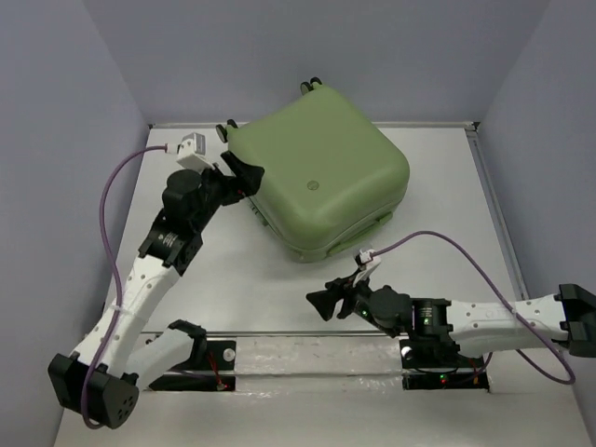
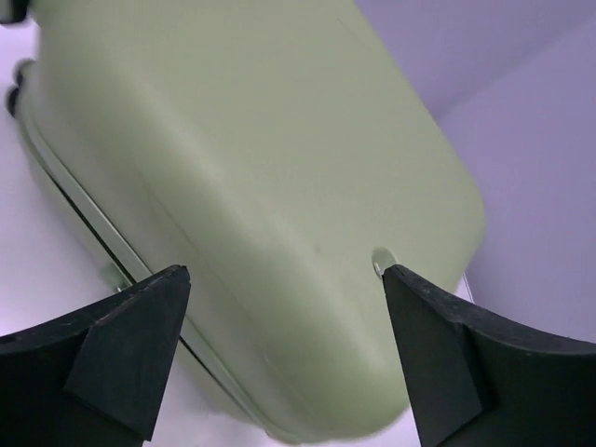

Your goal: Pack the luggage

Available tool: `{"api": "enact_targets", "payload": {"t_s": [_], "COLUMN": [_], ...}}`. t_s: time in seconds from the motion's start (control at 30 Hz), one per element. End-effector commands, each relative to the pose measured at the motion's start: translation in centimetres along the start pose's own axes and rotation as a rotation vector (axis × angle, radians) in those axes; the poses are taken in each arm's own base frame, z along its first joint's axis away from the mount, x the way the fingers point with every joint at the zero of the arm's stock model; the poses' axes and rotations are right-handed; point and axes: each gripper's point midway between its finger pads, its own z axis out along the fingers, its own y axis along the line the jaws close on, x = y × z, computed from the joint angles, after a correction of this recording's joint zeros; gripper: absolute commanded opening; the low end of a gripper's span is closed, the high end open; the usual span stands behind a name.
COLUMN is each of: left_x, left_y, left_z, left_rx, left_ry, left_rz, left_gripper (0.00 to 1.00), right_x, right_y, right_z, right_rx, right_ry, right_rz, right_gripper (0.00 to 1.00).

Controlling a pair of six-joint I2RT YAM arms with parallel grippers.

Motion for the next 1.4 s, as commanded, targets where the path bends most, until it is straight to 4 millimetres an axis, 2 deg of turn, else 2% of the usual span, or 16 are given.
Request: {"api": "enact_targets", "payload": {"t_s": [0.0, 0.13, 0.17, 0.23, 0.27, 0.33, 0.37, 0.53, 0.8, 0.83, 0.9, 0.97, 1.0, 1.07, 1.3, 1.37], "left_x": [-4.4, -7.7, -7.9, -9.4, -8.3, -9.5, -7.9, -7.1, -6.8, -7.0, -7.4, -8.2, -8.3, -8.6, -9.2, -8.0], "left_y": [2.5, 5.5, 8.3, 8.1, 10.5, 10.4, 12.2, 12.8, 11.8, 11.5, 10.9, 10.5, 10.7, 11.0, 15.5, 15.2], "left_z": [3.7, 8.0, 9.9, 11.8, 14.1, 16.3, 18.4, 23.9, 27.9, 28.1, 28.3, 27.8, 27.5, 25.9, 16.8, 13.9], "left_rx": [-0.048, -0.110, -0.147, -0.086, -0.121, -0.111, -0.135, -0.060, 0.066, 0.092, 0.143, 0.172, 0.165, 0.148, 0.000, -0.020], "left_ry": [-0.038, -0.075, -0.068, -0.050, -0.002, 0.020, 0.065, 0.109, 0.083, 0.077, 0.049, 0.009, -0.004, -0.036, -0.190, -0.197], "left_rz": [-0.016, -0.078, -0.115, -0.171, -0.197, -0.193, -0.210, -0.299, -0.397, -0.410, -0.423, -0.423, -0.420, -0.401, -0.433, -0.428], "left_gripper": [0.98, 0.99, 0.99, 0.99, 0.99, 0.99, 0.99, 0.99, 0.93, 0.90, 0.66, 0.16, 0.07, 0.06, 0.06, 0.06], "right_x": [0.3, 1.4, 1.5, 2.3, 2.5, 2.9, 3.0, 4.3, 5.5, 5.6, 5.6, 5.2, 5.0, 4.2, -2.1, -3.6], "right_y": [-3.8, -4.0, -4.0, -4.0, -4.0, -4.1, -4.1, -3.7, -4.2, -4.3, -4.8, -5.7, -6.0, -7.1, -11.8, -12.6], "right_z": [-1.5, -2.0, -2.2, -2.3, -2.4, -2.4, -2.4, -2.0, -1.6, -1.6, -1.7, -1.9, -2.0, -2.1, -1.2, -0.9], "right_rx": [0.136, 0.108, 0.099, 0.084, 0.082, 0.078, 0.079, 0.049, 0.065, 0.066, 0.088, 0.126, 0.139, 0.192, 0.270, 0.272], "right_ry": [0.007, 0.042, 0.048, 0.075, 0.081, 0.094, 0.098, 0.133, 0.159, 0.159, 0.145, 0.120, 0.110, 0.082, -0.015, -0.014], "right_rz": [0.000, 0.004, 0.009, 0.006, 0.008, 0.011, 0.008, 0.010, 0.004, 0.003, 0.020, 0.037, 0.039, 0.024, 0.031, -0.030], "right_gripper": [0.73, 0.73, 0.73, 0.73, 0.73, 0.73, 0.73, 0.73, 0.74, 0.74, 0.76, 0.76, 0.76, 0.76, 0.26, 0.26]}}
